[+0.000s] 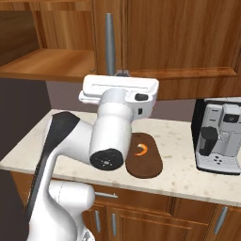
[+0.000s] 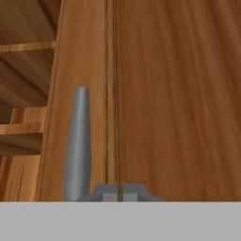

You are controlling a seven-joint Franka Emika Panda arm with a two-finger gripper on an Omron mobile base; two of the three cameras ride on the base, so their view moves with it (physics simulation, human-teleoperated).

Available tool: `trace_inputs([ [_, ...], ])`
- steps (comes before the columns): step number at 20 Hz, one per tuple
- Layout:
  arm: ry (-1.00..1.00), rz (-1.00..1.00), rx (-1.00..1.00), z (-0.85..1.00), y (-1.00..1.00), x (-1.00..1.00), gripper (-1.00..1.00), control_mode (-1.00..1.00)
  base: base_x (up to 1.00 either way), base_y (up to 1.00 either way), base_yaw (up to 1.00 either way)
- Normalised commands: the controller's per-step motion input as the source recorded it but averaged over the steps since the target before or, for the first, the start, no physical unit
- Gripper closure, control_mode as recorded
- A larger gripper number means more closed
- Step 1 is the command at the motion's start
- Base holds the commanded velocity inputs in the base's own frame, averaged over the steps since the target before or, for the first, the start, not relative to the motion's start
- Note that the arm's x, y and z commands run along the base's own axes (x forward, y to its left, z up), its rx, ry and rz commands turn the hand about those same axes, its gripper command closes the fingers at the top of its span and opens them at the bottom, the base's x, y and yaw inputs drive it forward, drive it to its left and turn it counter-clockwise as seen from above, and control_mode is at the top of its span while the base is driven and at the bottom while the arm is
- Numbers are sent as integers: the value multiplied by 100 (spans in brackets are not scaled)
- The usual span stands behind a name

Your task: Open the cabinet, retrieve the rolling pin, and place it next to the meat on the cutting board to prepare for tenderizing.

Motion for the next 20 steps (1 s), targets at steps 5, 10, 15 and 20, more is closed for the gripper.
trace_inputs([
  [5, 9, 0, -7, -16, 9, -7, -100, -100, 0, 0, 0],
  [10, -16, 0, -33, -2, 90, -87, -100, -100, 0, 0, 0],
  [15, -21, -1, -35, 0, 100, -91, -100, -100, 0, 0, 0],
  [20, -5, -12, -32, 0, 99, -37, -100, -100, 0, 0, 0],
])
